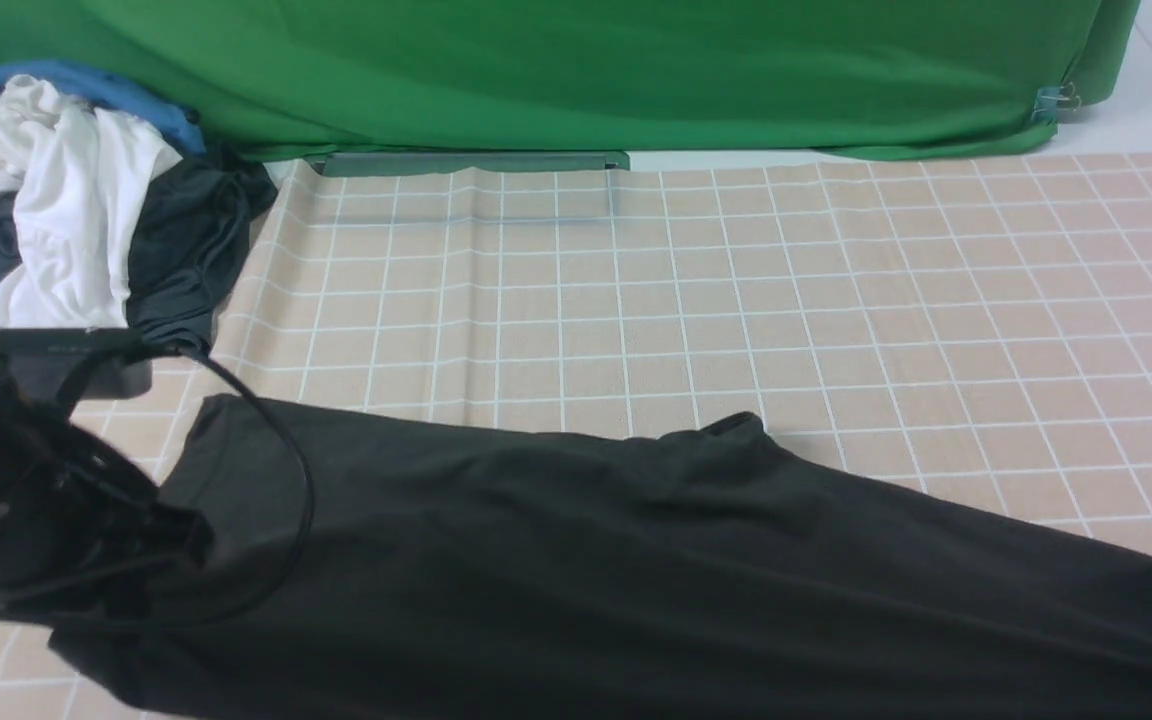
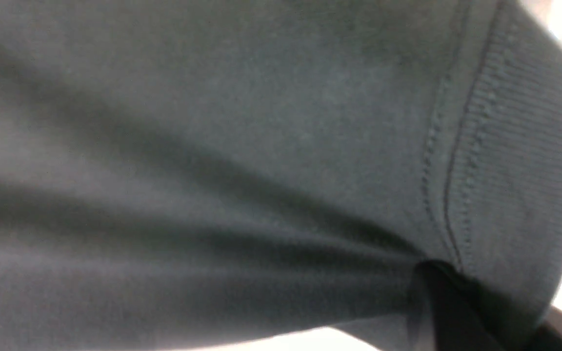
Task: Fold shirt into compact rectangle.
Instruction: 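Pull the folded dark garment lengthwise by its ends to straighten it flat on the table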
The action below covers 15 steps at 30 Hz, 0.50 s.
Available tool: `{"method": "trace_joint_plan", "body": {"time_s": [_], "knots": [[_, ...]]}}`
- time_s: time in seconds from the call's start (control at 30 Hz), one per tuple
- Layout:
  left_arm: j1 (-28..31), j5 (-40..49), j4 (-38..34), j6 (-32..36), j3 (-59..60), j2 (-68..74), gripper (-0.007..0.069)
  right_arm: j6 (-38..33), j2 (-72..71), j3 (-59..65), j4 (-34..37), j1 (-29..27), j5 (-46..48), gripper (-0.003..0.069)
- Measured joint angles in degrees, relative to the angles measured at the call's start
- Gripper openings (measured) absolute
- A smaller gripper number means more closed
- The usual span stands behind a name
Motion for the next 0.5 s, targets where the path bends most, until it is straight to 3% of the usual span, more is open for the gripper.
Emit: {"method": "trace_joint_plan", "body": {"time_s": [0.1,0.23,0.37,0.5], "knots": [[0.0,-0.2,0.6,0.0,2.0,-2.1,0.0092,0.1,0.0,2.4,-0.1,0.0,-1.9,0.0132],[0.0,1.8,1.6,0.0,2.5,-2.7,0.0119,0.3,-0.1,3.1,-1.4,0.0,-2.5,0.0256],[0.0,4.4,3.2,-0.4,1.8,-2.7,0.0235,0.9,-0.7,2.4,-1.7,0.0,-1.9,0.0369],[0.0,5.6,4.6,-1.0,-1.5,-2.8,0.0353,1.7,-1.9,-1.2,-1.6,0.0,0.5,0.0393]]}}
